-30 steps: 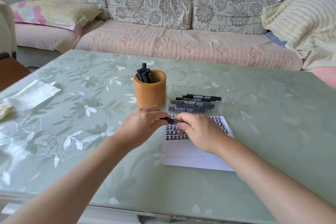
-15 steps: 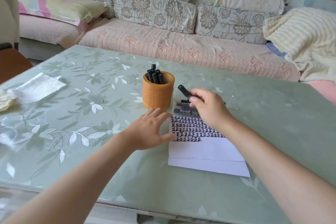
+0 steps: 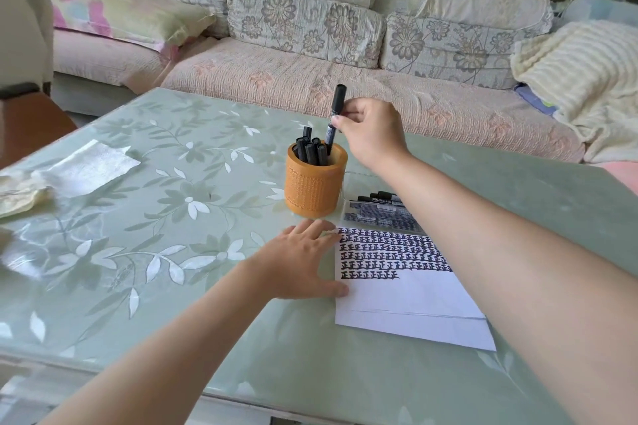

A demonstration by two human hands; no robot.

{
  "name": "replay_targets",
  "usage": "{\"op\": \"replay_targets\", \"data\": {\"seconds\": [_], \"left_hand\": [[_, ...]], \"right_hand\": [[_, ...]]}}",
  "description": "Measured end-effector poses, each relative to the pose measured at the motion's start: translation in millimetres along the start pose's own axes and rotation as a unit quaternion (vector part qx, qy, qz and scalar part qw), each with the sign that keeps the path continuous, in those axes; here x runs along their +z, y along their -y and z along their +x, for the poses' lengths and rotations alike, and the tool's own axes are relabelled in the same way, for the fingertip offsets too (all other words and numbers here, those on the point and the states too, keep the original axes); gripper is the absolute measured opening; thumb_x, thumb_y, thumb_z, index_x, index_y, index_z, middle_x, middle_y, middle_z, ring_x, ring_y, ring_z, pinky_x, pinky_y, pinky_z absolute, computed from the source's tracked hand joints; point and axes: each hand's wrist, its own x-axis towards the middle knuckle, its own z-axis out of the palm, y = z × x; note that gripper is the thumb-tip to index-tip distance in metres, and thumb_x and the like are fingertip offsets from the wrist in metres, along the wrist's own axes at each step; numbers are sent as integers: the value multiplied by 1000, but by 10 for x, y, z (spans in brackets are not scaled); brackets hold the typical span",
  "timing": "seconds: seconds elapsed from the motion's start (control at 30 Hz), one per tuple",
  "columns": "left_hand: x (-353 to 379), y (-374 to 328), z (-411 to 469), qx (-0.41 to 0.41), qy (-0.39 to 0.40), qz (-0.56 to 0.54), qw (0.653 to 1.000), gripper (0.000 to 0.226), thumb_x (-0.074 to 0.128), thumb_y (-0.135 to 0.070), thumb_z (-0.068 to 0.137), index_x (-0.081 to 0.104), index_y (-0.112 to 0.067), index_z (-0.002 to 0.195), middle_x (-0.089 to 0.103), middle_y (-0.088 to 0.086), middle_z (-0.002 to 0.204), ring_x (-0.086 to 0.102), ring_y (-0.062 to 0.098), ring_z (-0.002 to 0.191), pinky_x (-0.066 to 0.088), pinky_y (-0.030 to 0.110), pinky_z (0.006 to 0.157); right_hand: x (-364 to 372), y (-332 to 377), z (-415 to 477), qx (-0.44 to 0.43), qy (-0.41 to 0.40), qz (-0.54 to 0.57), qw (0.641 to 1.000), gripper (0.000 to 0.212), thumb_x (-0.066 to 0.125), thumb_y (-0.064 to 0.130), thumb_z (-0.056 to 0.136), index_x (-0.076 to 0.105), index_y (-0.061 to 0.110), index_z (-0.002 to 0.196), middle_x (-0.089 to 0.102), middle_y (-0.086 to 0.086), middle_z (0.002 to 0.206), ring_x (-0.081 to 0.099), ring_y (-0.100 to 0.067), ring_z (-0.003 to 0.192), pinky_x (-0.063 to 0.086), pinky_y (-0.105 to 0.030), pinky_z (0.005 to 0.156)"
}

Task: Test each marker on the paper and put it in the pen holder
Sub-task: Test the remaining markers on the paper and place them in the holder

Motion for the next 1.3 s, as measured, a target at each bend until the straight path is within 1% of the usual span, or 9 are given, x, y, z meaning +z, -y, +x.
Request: {"op": "replay_targets", "data": {"seconds": [0.1,0.27,0.4,0.6,0.7,0.77,0.9,1.13,1.3], "left_hand": [[-8,-6,5,-3,5,2,1000,92,49,-77,77,26,-25,150,22,-8,152,17,12,140,18,33,114],[7,-17,32,-4,-15,9,1000,90,49,-75,79,25,-25,150,25,-9,150,20,11,139,20,32,113],[28,-29,52,-7,-25,17,999,86,47,-74,80,25,-27,149,27,-10,148,22,12,137,22,33,113],[35,-60,78,-6,-46,19,999,80,45,-71,83,28,-26,147,29,-8,148,24,13,136,23,34,113],[55,-81,92,-4,-49,11,999,80,45,-71,83,28,-26,147,29,-8,148,24,13,136,24,34,113],[76,-80,100,-3,-47,13,999,81,44,-72,83,27,-26,147,29,-9,148,24,13,136,23,34,113],[95,-64,112,-2,-48,20,999,82,44,-73,82,29,-26,147,30,-10,147,24,12,135,22,32,112],[104,-57,103,-1,-43,26,999,81,44,-73,83,29,-27,147,30,-9,147,23,12,135,20,32,112],[110,-49,115,-3,-38,30,999,81,43,-73,83,29,-28,148,30,-9,148,23,12,135,20,32,112]], "right_hand": [[48,-57,-15,14,56,-100,993,13,72,32,82,75,23,91,74,4,92,68,-17,92,54,-35,86],[122,-251,-71,34,154,-184,970,26,62,41,91,72,28,111,57,-8,134,41,-33,132,35,-45,109],[39,-391,-95,33,186,-165,968,20,58,41,94,73,36,104,58,-7,129,43,-32,128,35,-47,109],[-168,-540,-239,38,145,-113,982,28,50,11,96,67,25,113,60,0,122,54,-13,104,39,-25,89],[-236,-723,-340,59,236,-217,945,23,51,22,97,73,18,101,70,-2,110,63,-21,98,50,-32,89],[-240,-798,-407,59,286,-263,919,34,48,33,98,70,10,86,70,-9,89,63,-27,83,50,-36,78],[-244,-821,-535,12,266,-252,930,49,43,39,100,41,12,59,46,-8,61,48,-24,60,38,-36,60],[-189,-922,-660,-44,252,-270,928,35,35,37,104,46,16,77,51,-3,84,48,-23,85,38,-37,78],[-202,-983,-680,-87,223,-276,931,21,34,33,104,39,16,92,51,-2,90,47,-25,88,37,-39,80]]}}
